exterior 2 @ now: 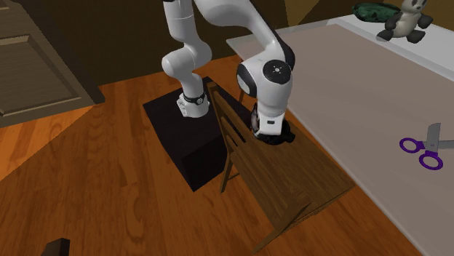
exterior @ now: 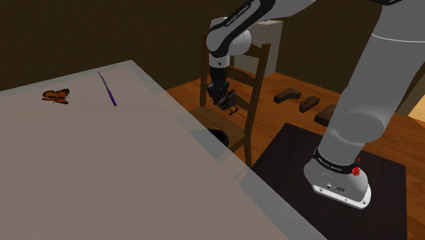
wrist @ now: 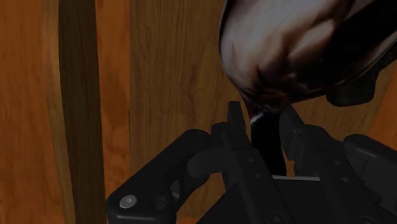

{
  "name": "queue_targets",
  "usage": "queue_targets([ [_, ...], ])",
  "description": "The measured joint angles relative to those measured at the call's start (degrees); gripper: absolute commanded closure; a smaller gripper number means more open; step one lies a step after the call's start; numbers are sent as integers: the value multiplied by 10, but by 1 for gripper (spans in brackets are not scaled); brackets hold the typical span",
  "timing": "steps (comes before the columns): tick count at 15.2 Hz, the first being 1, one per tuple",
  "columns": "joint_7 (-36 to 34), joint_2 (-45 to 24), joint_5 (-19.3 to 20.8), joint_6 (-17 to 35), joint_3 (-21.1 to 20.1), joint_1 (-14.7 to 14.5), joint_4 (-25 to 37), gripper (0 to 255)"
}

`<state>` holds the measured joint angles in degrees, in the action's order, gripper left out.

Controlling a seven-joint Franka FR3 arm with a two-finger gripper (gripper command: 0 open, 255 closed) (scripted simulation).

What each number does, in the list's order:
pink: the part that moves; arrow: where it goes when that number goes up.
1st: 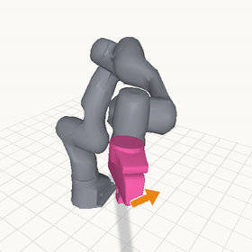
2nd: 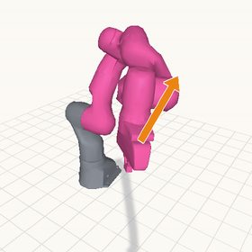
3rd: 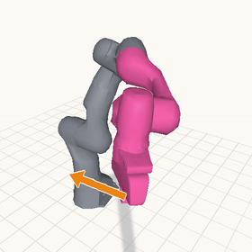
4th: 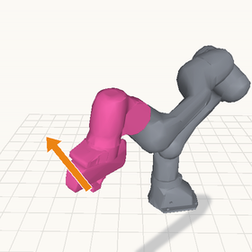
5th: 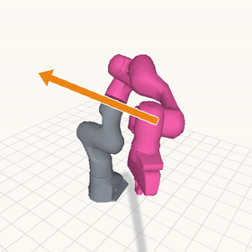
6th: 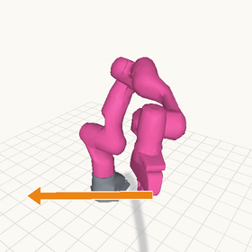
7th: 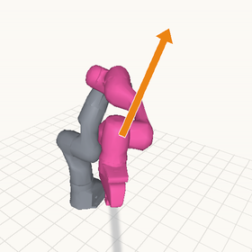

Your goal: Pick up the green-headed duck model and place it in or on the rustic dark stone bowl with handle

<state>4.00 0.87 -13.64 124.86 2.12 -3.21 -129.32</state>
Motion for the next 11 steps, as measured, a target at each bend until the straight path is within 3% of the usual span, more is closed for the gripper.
queue_targets([
  [11,-122,-42,-16,71,-71,-73,-3,255],
])
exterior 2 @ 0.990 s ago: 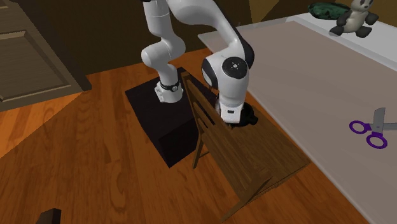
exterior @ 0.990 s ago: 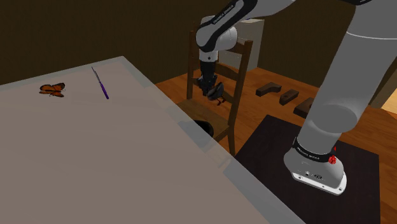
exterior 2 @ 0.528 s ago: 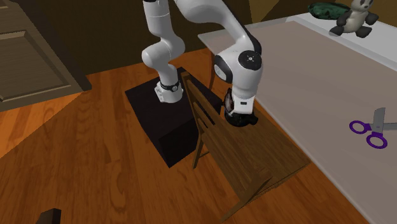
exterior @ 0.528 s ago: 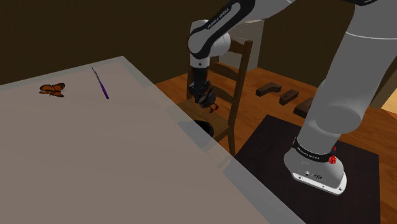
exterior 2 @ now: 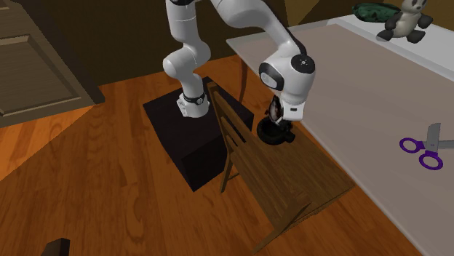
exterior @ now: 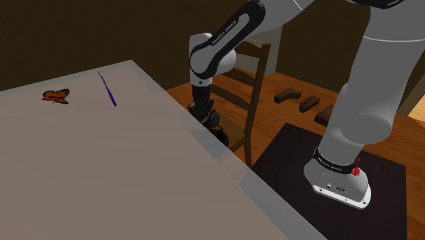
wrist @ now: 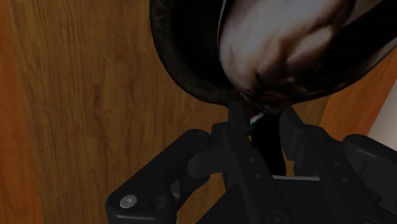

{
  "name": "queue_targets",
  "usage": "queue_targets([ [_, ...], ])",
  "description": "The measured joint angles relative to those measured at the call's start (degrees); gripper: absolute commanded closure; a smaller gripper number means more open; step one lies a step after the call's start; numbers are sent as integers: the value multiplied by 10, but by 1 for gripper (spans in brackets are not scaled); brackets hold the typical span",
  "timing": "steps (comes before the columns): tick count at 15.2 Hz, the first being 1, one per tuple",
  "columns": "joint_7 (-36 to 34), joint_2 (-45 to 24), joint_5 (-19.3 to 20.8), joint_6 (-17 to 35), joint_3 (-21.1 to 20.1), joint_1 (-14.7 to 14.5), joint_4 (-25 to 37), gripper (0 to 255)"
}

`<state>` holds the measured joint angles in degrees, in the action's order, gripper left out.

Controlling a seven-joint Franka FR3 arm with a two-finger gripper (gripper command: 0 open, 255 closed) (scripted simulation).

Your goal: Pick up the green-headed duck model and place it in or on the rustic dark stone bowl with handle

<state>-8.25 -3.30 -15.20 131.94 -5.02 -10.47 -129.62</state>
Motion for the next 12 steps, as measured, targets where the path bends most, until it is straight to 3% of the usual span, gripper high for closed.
queue_targets([
  [12,11,-10,-7,36,5,-2,-8,255],
])
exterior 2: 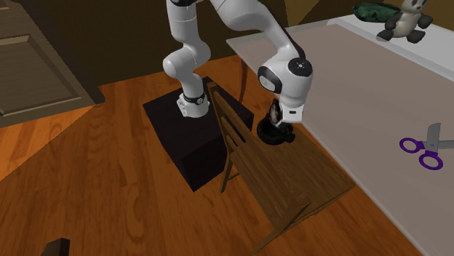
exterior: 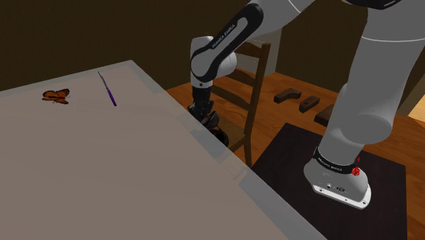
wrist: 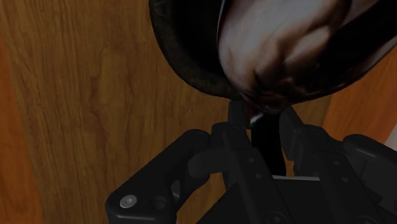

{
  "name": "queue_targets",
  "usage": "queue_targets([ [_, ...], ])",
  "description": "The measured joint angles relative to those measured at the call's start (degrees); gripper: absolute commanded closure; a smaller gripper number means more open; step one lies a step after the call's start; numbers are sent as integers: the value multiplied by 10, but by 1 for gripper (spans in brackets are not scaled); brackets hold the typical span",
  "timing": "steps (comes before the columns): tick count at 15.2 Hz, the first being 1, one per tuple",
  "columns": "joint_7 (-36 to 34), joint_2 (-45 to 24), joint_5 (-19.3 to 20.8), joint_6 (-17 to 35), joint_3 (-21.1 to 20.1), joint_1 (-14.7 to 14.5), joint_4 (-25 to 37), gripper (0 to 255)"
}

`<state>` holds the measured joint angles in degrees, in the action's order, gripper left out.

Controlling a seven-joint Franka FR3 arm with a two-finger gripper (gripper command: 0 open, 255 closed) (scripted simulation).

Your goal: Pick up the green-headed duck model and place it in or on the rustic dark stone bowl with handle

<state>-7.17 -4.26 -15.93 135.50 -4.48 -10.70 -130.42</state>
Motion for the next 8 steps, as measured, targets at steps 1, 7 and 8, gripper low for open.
queue_targets([
  [1,0,-1,0,-3,1,0,2,0],
  [7,-1,-25,4,-39,10,15,9,0],
  [8,-4,-18,11,-28,8,12,5,0],
])
